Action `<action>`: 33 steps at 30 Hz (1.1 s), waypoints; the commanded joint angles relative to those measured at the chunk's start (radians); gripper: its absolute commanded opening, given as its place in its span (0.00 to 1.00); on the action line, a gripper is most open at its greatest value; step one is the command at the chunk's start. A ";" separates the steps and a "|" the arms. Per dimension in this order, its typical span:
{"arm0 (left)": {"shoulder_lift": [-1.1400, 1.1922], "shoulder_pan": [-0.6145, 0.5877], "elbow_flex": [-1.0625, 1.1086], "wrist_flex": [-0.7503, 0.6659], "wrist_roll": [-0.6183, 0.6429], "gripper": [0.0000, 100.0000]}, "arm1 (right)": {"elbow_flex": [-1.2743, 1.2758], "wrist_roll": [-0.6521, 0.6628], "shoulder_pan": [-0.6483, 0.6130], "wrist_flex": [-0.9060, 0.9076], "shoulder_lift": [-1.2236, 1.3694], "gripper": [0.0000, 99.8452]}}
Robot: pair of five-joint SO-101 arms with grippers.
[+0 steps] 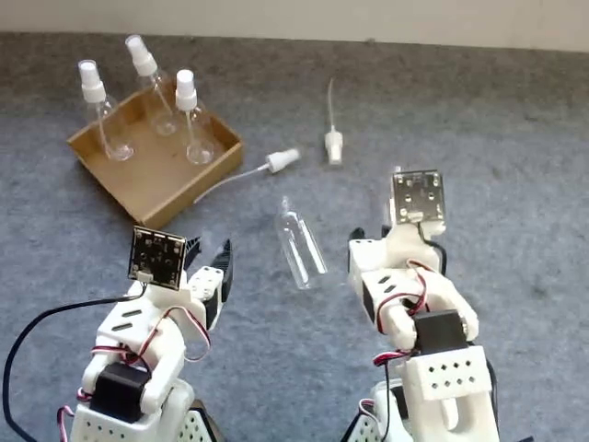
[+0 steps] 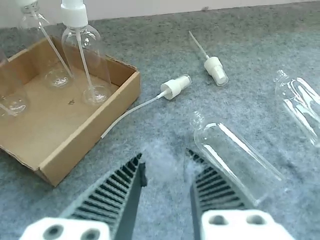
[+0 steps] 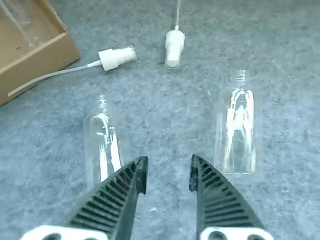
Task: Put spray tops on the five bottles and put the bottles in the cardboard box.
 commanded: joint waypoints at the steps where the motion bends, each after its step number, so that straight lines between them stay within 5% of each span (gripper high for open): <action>1: -0.012 0.013 -0.059 0.008 -0.017 0.09 | -0.012 -0.008 0.015 0.053 -0.074 0.12; 11: -0.012 0.013 -0.151 0.110 -0.012 0.09 | 0.038 -0.008 0.016 0.053 -0.348 0.12; 24: -0.005 0.013 -0.232 0.166 -0.040 0.08 | 0.292 -0.014 0.018 -0.236 -0.354 0.12; 33: 0.397 0.013 -0.476 0.175 -0.074 0.08 | 0.340 -0.015 0.019 -0.255 -0.355 0.12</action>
